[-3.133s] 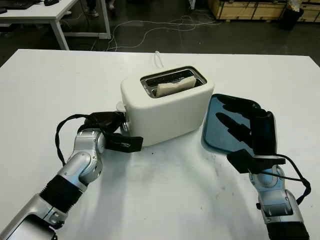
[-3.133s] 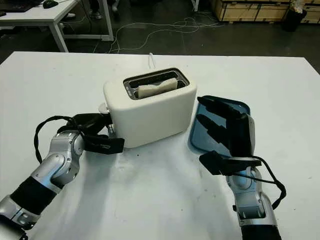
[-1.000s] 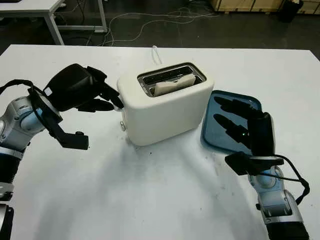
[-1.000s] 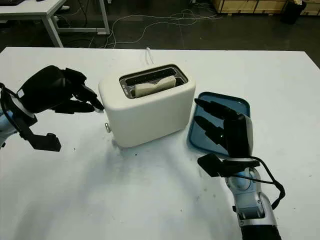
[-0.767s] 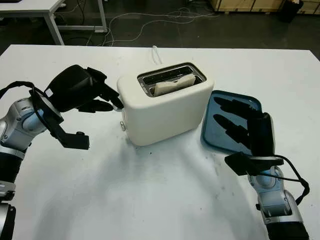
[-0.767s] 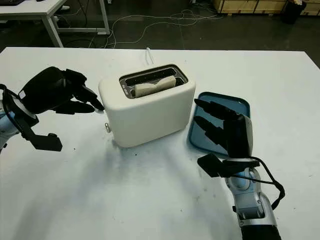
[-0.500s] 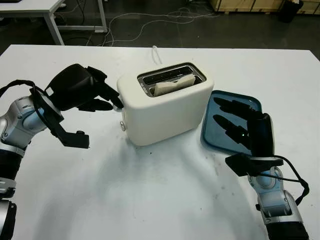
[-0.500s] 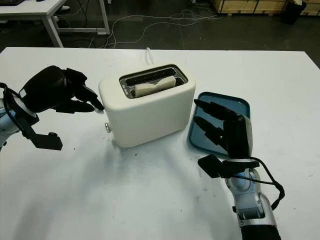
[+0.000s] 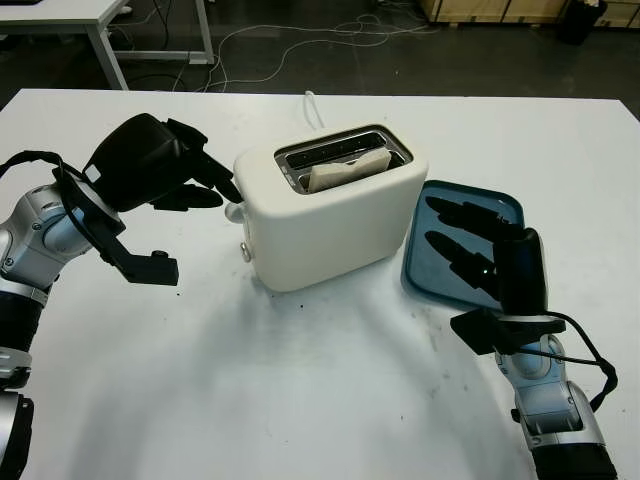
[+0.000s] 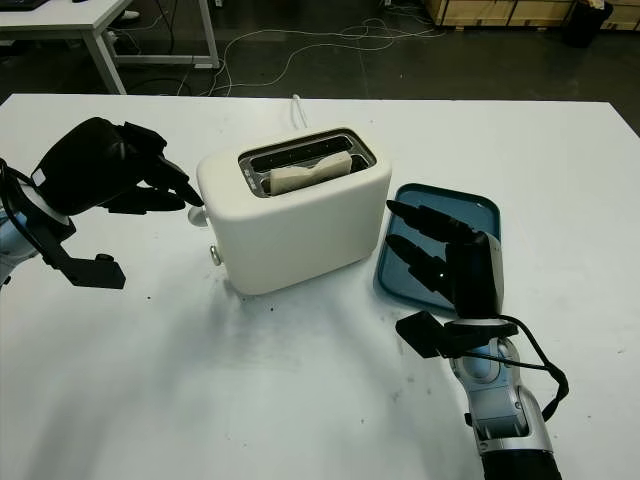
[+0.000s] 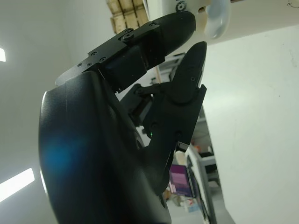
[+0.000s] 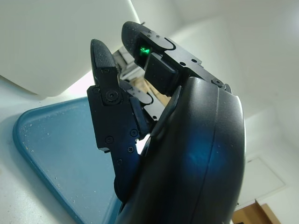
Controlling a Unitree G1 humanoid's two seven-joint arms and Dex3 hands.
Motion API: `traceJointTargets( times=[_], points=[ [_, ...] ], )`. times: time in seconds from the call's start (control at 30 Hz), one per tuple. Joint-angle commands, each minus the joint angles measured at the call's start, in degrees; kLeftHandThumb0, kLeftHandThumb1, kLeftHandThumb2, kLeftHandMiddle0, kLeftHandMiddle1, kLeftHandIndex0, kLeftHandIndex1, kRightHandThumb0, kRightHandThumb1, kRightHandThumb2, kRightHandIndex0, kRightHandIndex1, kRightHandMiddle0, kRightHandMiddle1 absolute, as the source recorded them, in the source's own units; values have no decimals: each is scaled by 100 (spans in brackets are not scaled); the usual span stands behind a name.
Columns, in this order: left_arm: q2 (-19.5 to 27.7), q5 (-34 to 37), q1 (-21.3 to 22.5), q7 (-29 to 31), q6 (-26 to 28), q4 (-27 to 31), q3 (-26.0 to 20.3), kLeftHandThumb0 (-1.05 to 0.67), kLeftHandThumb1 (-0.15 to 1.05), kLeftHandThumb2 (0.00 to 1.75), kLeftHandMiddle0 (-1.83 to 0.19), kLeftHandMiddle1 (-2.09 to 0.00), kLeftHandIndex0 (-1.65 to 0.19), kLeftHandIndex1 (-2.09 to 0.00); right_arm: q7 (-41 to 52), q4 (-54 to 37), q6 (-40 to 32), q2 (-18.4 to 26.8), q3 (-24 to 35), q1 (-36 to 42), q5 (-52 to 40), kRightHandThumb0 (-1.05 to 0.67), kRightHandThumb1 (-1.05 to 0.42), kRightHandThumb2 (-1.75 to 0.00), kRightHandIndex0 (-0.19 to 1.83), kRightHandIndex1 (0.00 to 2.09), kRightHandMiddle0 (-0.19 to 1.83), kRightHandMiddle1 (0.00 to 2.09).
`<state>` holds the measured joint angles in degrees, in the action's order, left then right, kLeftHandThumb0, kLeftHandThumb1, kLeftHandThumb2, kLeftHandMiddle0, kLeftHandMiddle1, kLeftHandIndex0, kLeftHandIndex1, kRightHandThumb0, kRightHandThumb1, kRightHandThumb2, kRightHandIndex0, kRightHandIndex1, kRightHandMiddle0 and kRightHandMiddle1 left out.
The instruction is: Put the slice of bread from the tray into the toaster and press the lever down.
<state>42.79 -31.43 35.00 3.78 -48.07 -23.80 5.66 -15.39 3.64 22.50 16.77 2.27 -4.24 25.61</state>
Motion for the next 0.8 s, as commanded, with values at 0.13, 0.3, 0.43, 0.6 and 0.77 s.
traceJointTargets(
  times=[0.13,0.3,0.43,0.6,0.77],
  points=[
    [-63,105,-20,116,1,-21,113,-18,74,0,-99,-103,-119,-19,-42,23,93,18,19,-7,-31,-40,-92,-8,89,38,96,0],
    [-90,123,-55,127,21,-7,131,-20,75,0,-96,-111,-120,-18,-39,39,106,8,24,-2,-62,-40,-92,-8,89,38,96,0],
    [-85,94,-83,130,64,-5,149,-19,76,1,-94,-110,-120,-17,-33,53,111,16,29,4,-71,-40,-92,-8,89,38,96,0],
    [-73,29,-105,126,122,23,181,-16,75,0,-94,-104,-120,-16,-39,53,100,33,35,11,-43,-41,-92,-8,89,38,96,0],
    [-50,-46,-106,102,120,-48,237,-15,74,0,-95,-103,-121,-15,-74,54,126,44,33,17,1,-40,-92,-8,90,38,96,0]
  ],
)
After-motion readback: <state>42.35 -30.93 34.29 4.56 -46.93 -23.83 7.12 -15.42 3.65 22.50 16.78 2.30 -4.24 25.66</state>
